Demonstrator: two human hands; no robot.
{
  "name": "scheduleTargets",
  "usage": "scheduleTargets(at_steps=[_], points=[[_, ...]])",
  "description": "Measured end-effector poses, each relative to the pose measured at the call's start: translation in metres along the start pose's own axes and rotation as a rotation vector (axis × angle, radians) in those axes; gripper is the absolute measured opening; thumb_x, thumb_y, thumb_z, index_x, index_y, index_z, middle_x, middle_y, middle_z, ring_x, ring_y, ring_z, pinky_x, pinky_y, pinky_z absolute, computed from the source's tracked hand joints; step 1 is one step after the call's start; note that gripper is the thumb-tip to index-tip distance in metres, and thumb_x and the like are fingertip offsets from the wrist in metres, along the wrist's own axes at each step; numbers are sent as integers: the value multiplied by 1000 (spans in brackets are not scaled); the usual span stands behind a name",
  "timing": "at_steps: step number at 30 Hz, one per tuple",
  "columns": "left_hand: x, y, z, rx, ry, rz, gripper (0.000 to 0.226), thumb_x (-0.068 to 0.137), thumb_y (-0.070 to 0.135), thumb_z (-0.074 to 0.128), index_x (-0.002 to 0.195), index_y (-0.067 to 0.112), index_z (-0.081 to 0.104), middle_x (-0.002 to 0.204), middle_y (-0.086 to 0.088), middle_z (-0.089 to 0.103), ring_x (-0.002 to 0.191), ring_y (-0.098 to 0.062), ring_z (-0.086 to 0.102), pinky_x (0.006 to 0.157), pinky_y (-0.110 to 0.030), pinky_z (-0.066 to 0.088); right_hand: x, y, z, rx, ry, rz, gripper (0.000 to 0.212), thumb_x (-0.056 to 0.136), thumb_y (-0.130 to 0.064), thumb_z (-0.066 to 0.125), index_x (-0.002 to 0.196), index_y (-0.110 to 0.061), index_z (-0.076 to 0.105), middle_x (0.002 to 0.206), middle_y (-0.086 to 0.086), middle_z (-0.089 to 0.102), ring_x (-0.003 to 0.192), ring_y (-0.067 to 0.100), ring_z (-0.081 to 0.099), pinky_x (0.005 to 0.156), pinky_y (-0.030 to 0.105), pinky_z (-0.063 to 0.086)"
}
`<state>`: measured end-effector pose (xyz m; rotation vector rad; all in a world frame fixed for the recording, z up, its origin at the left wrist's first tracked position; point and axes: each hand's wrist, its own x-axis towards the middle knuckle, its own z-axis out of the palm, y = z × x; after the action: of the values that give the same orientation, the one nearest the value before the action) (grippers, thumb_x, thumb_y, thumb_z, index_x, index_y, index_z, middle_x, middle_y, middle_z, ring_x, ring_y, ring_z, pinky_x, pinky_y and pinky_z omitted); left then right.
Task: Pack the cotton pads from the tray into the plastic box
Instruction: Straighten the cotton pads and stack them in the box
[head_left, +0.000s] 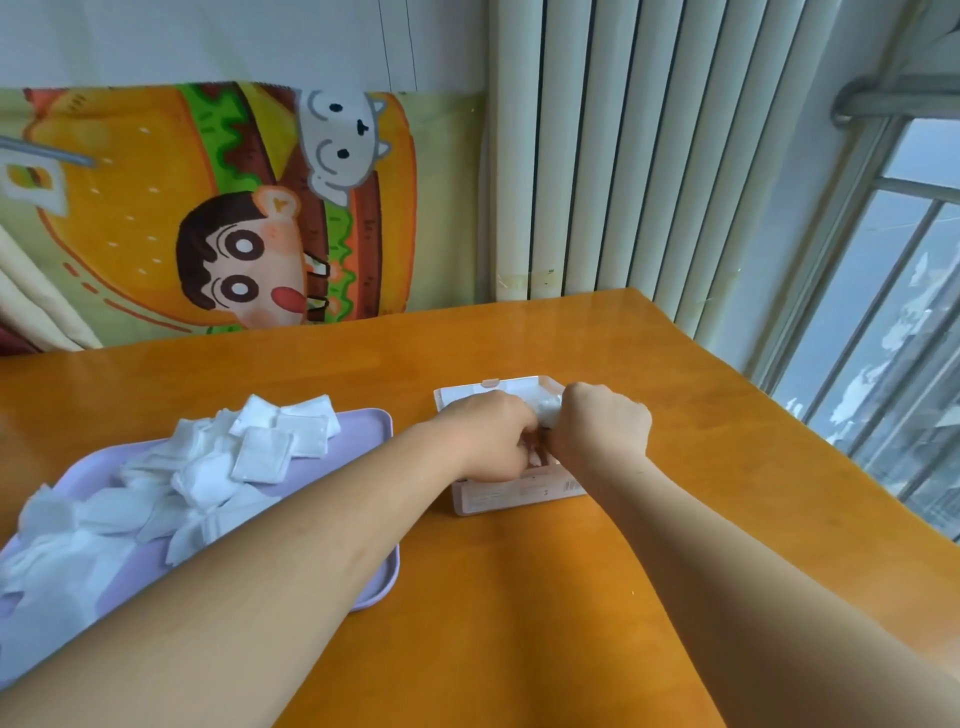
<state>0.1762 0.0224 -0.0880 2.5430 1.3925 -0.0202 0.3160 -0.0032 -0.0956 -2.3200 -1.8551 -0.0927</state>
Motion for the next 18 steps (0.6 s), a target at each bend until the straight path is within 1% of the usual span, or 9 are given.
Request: scheduleTargets(at_steps=[3, 5, 7, 8, 9, 11, 13, 15, 18], points=[[3, -3, 4, -4, 7, -14, 23, 92, 28, 54, 103, 30, 74, 100, 6, 72, 88, -20, 65, 77, -40, 60, 4, -4, -3, -53, -40, -14, 12, 96, -33, 62, 100, -22, 58, 71, -6, 49, 75, 22, 58, 76, 31, 40], [4, -6, 7, -34, 26, -10, 22, 90, 29, 55, 101, 32, 74, 101, 9, 73, 90, -19, 66, 79, -41, 60, 6, -7, -8, -60, -146, -20, 32, 94, -39, 64, 121, -23, 60, 75, -6, 51, 79, 21, 60, 76, 31, 44], [3, -9, 9, -86, 48, 11, 22, 92, 25, 55, 102, 31, 74, 105, 9, 72, 94, -19, 66, 81, -39, 59, 6, -6, -15, 5, -268, -18, 55, 92, -42, 67, 141, -22, 54, 79, -7, 53, 76, 18, 60, 74, 31, 49], [2, -10, 10, -127, 67, 28, 24, 93, 22, 54, 105, 31, 74, 111, 10, 71, 99, -18, 65, 85, -37, 58, 6, -4, -18, 57, -310, -19, 58, 91, -40, 68, 143, -19, 53, 80, -6, 55, 74, 17, 60, 72, 31, 51], [-1, -11, 11, -172, 94, 47, 27, 94, 19, 54, 108, 32, 73, 116, 11, 70, 104, -17, 64, 90, -36, 56, 5, -1, -21, 97, -326, -24, 54, 91, -34, 69, 139, -15, 55, 83, -4, 57, 73, 18, 60, 71, 32, 53], [-9, -16, 10, -261, 176, 93, 30, 94, 15, 56, 112, 29, 74, 122, 11, 66, 109, -14, 61, 96, -33, 52, 3, 8, -25, 116, -257, -45, 42, 89, -17, 66, 130, -10, 60, 94, 1, 62, 81, 24, 64, 68, 33, 55], [-18, -23, 10, -328, 276, 105, 27, 94, 11, 60, 112, 24, 75, 120, 11, 63, 100, -11, 59, 93, -32, 51, -1, 17, -25, 78, -126, -63, 39, 88, -8, 65, 126, -13, 64, 109, 3, 61, 86, 25, 64, 59, 31, 48], [-30, -31, 8, -337, 358, 74, 21, 94, 12, 64, 108, 22, 75, 114, 10, 60, 90, -11, 58, 86, -34, 52, -6, 21, -24, 64, -13, -113, 38, 88, -5, 68, 125, -13, 67, 117, 3, 56, 92, 26, 63, 56, 30, 44], [-45, -40, 9, -321, 396, 7, 19, 93, 15, 65, 106, 21, 76, 109, 9, 60, 92, -14, 59, 84, -35, 54, -7, 19, -20, 129, 51, -219, 48, 89, -4, 72, 136, -15, 65, 136, 2, 57, 118, 25, 59, 75, 34, 55]])
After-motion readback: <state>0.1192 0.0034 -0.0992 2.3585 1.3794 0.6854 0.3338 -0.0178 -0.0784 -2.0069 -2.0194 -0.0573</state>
